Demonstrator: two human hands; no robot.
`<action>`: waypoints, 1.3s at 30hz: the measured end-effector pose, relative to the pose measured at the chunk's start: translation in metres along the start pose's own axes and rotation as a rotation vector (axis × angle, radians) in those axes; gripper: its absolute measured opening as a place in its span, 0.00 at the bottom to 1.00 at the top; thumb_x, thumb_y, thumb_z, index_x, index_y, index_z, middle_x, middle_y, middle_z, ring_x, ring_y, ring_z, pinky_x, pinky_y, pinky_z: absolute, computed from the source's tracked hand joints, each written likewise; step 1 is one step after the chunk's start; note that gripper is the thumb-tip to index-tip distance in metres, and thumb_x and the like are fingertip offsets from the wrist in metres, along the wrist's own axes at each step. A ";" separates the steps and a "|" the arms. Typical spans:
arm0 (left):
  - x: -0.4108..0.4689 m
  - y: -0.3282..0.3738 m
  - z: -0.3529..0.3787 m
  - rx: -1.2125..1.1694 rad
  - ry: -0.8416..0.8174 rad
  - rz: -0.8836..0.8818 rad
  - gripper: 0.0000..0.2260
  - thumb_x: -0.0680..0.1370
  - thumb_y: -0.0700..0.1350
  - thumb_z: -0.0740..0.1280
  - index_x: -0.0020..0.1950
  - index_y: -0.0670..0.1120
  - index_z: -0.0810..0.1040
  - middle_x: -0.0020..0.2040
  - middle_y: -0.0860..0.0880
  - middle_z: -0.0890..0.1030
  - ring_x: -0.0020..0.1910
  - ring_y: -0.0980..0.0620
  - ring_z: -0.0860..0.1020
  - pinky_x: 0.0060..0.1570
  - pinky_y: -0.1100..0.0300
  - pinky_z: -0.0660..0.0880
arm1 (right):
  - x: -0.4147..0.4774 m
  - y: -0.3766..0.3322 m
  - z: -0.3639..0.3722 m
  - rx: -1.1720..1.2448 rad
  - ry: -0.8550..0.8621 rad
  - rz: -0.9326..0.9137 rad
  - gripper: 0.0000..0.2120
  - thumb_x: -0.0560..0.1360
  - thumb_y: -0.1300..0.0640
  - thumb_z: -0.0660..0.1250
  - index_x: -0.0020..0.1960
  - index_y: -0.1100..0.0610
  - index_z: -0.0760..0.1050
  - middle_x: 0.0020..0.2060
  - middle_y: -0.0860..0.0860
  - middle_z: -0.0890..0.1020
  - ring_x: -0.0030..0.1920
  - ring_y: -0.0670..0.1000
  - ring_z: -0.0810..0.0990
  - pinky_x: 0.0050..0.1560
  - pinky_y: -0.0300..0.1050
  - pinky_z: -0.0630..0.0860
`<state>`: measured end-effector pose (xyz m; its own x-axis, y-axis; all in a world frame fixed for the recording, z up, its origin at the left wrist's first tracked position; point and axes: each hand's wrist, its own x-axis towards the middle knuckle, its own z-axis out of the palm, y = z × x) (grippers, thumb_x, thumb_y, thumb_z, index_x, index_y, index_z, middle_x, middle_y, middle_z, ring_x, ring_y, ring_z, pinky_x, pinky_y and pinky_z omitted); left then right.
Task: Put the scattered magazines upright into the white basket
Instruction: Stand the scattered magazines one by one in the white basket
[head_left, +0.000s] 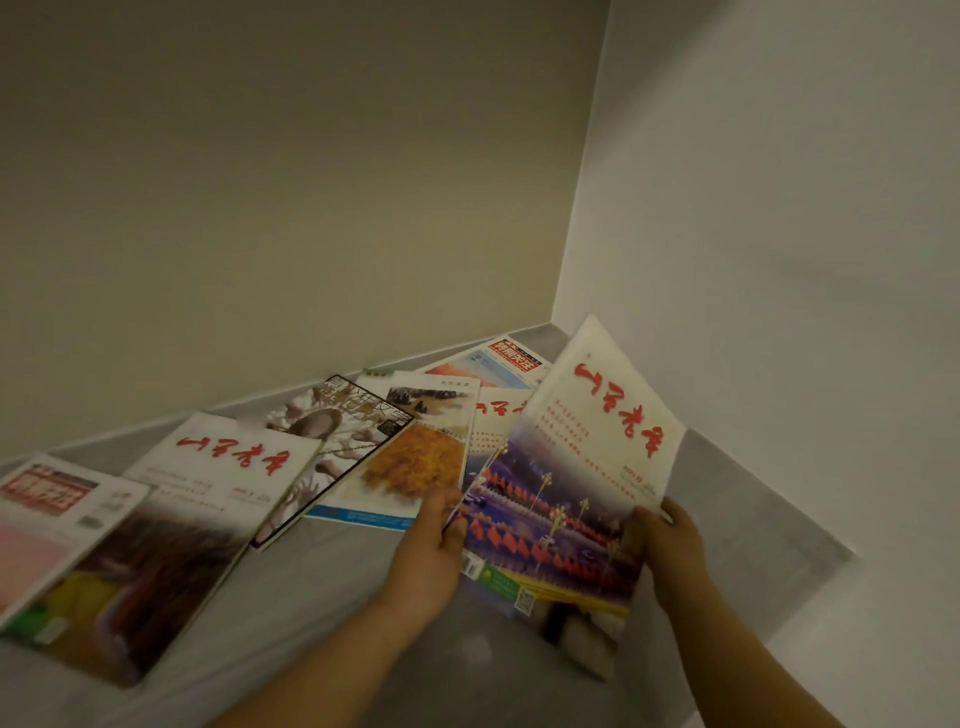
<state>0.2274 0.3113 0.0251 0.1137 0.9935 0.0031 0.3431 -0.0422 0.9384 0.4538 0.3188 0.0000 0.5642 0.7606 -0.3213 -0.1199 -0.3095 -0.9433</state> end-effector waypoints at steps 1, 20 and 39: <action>-0.003 -0.002 -0.014 0.005 0.030 0.006 0.09 0.78 0.36 0.55 0.54 0.49 0.67 0.49 0.49 0.75 0.48 0.52 0.73 0.40 0.66 0.67 | -0.004 -0.006 0.009 0.023 -0.020 0.010 0.21 0.73 0.68 0.59 0.65 0.61 0.65 0.56 0.62 0.76 0.46 0.58 0.77 0.36 0.47 0.74; -0.135 -0.085 -0.403 0.134 0.443 -0.194 0.14 0.75 0.34 0.59 0.60 0.42 0.70 0.57 0.39 0.78 0.55 0.42 0.76 0.54 0.54 0.72 | -0.279 -0.042 0.332 -0.209 -0.728 -0.322 0.08 0.74 0.68 0.59 0.40 0.57 0.68 0.41 0.53 0.78 0.38 0.50 0.79 0.33 0.42 0.78; -0.188 -0.135 -0.683 0.042 1.101 -0.033 0.11 0.75 0.39 0.63 0.56 0.42 0.78 0.45 0.48 0.79 0.42 0.50 0.76 0.41 0.63 0.71 | -0.474 -0.069 0.557 -0.254 -0.800 -0.731 0.11 0.72 0.66 0.65 0.35 0.54 0.70 0.50 0.58 0.81 0.46 0.52 0.79 0.46 0.46 0.79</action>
<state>-0.4771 0.2023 0.1342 -0.7816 0.5443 0.3046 0.3649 0.0030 0.9310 -0.2605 0.2974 0.1711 -0.2699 0.9278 0.2576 0.2486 0.3256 -0.9122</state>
